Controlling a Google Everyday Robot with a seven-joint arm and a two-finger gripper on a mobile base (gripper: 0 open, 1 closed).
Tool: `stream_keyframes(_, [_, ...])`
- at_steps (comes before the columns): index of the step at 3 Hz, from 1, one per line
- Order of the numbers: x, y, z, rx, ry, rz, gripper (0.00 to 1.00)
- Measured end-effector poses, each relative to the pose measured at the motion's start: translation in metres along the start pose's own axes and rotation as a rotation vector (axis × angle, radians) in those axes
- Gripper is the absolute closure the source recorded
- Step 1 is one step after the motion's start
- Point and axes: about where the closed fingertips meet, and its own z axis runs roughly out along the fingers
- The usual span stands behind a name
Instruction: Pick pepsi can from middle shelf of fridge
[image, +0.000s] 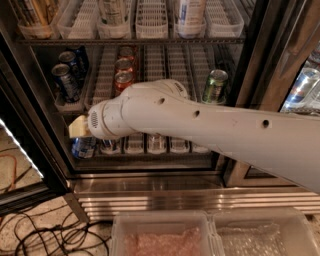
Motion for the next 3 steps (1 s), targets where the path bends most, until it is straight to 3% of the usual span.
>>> stream_keyframes(1, [0.001,-0.001,0.001,0.000,0.000,0.000,1.00])
stream_keyframes(2, [0.046,-0.023,-0.022,0.082,0.066,0.106,1.00])
stream_keyframes(3, [0.108,-0.057,-0.062,0.219,0.166,0.260,1.00])
